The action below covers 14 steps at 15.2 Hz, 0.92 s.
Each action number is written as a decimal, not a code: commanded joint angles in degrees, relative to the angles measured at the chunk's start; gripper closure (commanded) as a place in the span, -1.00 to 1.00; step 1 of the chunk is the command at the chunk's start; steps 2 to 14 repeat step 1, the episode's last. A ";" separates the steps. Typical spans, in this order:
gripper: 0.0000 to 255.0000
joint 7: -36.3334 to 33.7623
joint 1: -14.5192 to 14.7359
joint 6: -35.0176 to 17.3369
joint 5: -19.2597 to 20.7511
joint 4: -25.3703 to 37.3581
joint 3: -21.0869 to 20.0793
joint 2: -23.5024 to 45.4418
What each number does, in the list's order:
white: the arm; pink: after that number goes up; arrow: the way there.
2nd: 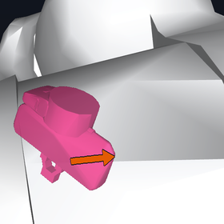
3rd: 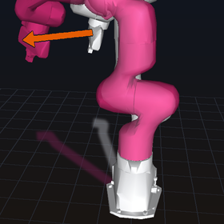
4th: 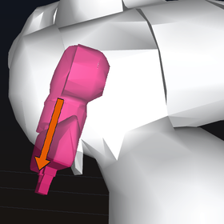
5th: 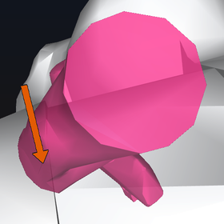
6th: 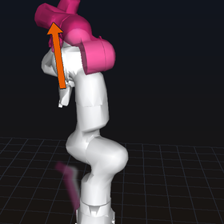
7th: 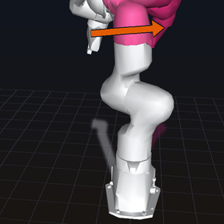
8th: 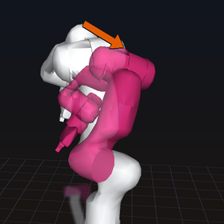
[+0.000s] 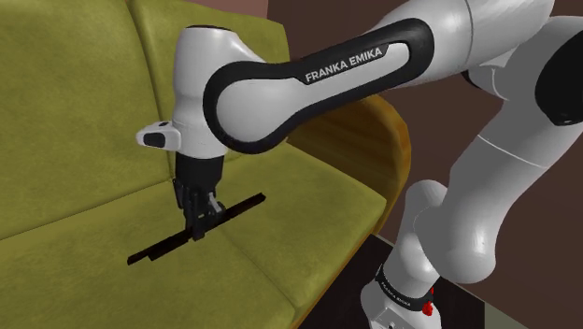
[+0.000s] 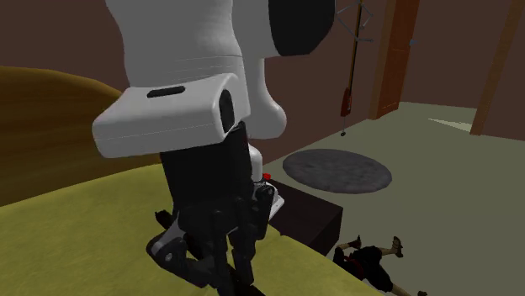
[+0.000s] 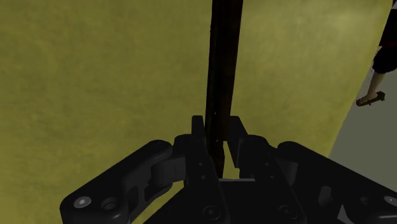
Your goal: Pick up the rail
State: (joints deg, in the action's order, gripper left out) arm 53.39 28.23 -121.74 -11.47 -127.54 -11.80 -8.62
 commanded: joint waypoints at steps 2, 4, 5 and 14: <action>1.00 -0.12 -0.01 0.60 0.08 0.62 0.00 0.04; 1.00 -0.12 -0.01 0.60 0.08 0.62 0.00 0.04; 1.00 -0.12 -0.01 0.60 0.08 0.62 0.00 0.04; 1.00 -0.12 -0.01 0.60 0.08 0.62 0.00 0.04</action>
